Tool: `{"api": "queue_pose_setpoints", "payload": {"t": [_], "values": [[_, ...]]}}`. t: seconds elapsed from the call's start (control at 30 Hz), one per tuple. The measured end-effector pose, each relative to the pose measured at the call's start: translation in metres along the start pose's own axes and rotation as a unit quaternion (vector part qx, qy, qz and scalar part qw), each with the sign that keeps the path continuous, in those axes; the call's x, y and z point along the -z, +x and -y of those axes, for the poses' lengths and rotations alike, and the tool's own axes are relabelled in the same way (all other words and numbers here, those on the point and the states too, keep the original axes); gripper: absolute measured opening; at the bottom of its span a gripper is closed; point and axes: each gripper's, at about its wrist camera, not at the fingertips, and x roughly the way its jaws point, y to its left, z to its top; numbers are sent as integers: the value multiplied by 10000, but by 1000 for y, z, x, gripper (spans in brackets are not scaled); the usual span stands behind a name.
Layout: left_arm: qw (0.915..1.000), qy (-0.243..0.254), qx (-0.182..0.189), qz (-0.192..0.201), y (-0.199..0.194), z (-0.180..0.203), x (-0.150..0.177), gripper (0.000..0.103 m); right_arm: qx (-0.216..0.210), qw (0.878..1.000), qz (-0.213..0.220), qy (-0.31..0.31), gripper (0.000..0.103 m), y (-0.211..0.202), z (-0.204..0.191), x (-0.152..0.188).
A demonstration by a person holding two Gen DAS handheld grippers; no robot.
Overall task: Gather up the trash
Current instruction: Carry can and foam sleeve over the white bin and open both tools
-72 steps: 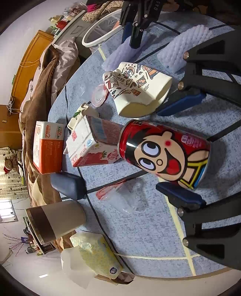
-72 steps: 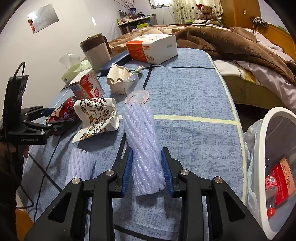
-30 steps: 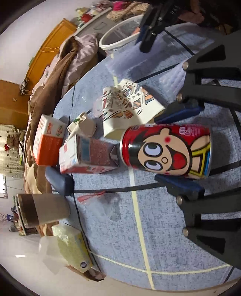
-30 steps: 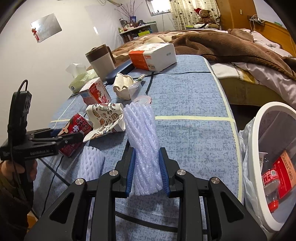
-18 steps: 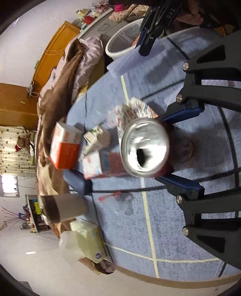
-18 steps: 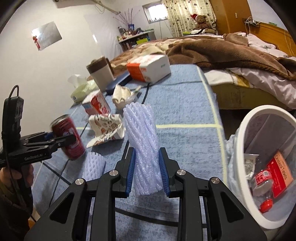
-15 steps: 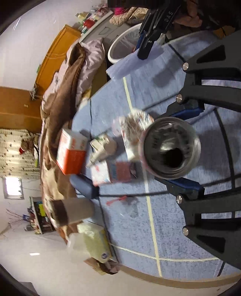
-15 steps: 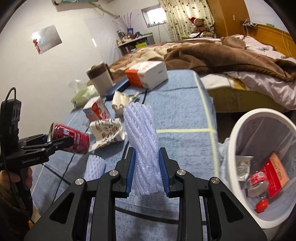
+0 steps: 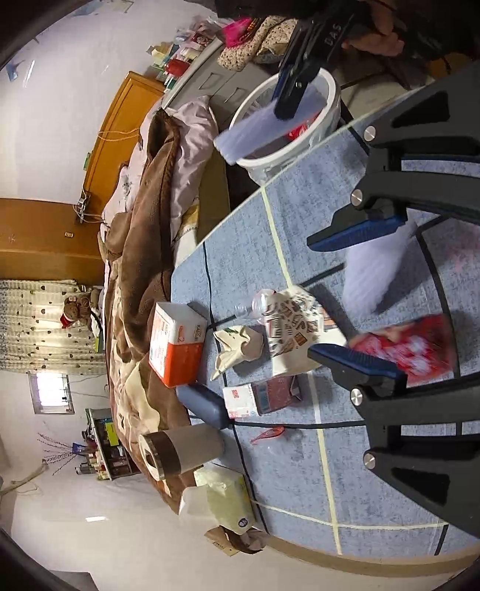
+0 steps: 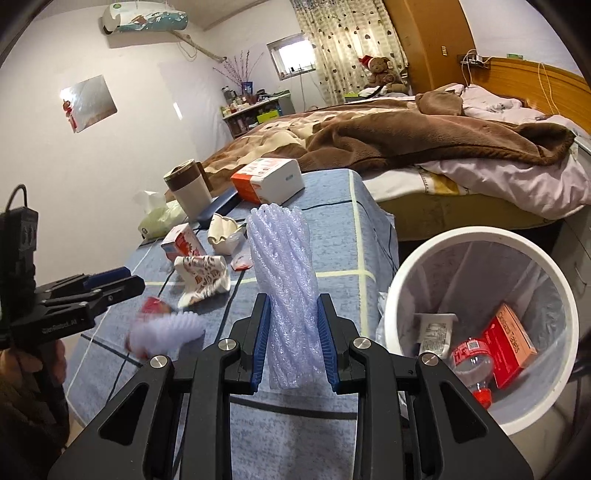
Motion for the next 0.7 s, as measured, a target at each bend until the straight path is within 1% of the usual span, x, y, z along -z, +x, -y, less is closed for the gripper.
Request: {"api": "queue_pose_setpoints", "payload": {"t": [0.03,0.07,0.1,0.13,0.17,0.2,0.3,0.37,0.4,0.43,0.53,0.63,0.7], "values": [[9999,-131,-10,-65,4,-4,1,56,-12,10000,-8,28,27,1,1,1],[9997,-222,27,-131,7,-7,3,61,-26,10000,-17,46,27,2,1,1],[9993,-327,38,-182,10,-11,5,64,-44,10000,-25,52,27,3,2,2],[9990,-406,-34,-196,11,-13,8,69,-61,10000,-29,55,27,1,3,3],[9989,-403,-135,-204,12,-15,11,72,-73,9999,-31,65,27,2,4,2],[9987,-393,-238,-241,12,-16,15,72,-88,9999,-43,70,27,2,4,3],[9970,-565,-365,-391,8,-24,31,74,-133,9999,-103,36,27,4,3,5],[9950,-598,-674,-420,4,-29,41,80,-164,9998,-138,12,27,7,1,6],[9937,-594,-836,-450,4,-33,46,81,-183,9997,-148,18,27,7,2,7],[9926,-657,-876,-517,6,-38,50,81,-210,9996,-161,24,27,7,1,8],[9873,-1022,-831,-884,18,-55,61,81,-243,9996,-172,-2,27,8,-2,9],[9861,-1166,-627,-1008,26,-60,69,81,-258,9995,-175,-2,27,8,-3,10],[9860,-1160,-630,-1020,30,-60,72,79,-264,9995,-172,-7,27,7,-3,10]]}}
